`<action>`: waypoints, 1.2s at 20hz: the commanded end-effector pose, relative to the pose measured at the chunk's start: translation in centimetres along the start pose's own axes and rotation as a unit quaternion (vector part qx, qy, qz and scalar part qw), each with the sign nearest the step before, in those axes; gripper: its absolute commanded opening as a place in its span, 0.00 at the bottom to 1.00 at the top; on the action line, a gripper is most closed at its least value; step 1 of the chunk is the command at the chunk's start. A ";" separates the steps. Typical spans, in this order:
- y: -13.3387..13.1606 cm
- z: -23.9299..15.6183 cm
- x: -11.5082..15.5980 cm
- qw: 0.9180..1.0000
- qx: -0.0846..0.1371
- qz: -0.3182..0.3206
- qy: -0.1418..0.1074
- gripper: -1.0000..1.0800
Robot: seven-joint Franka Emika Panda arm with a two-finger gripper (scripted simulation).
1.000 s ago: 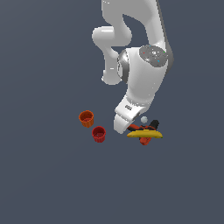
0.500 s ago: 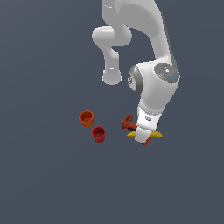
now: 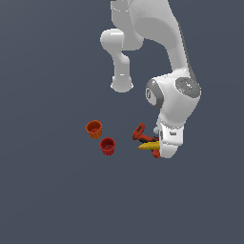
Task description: Pick up a designated object from a clutter of objects.
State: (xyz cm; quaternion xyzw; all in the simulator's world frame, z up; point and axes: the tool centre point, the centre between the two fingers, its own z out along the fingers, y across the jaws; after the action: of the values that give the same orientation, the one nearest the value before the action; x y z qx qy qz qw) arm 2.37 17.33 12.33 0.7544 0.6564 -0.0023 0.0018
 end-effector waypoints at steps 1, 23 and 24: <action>-0.1 0.3 0.4 1.000 0.000 -0.014 0.002 0.96; -0.3 5.5 0.7 1.000 0.000 -0.022 0.003 0.96; -0.3 5.5 0.7 1.000 0.000 -0.022 0.003 0.00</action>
State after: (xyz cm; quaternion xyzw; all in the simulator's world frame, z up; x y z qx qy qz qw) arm 2.16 18.02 6.86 0.7398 0.6728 -0.0006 -0.0004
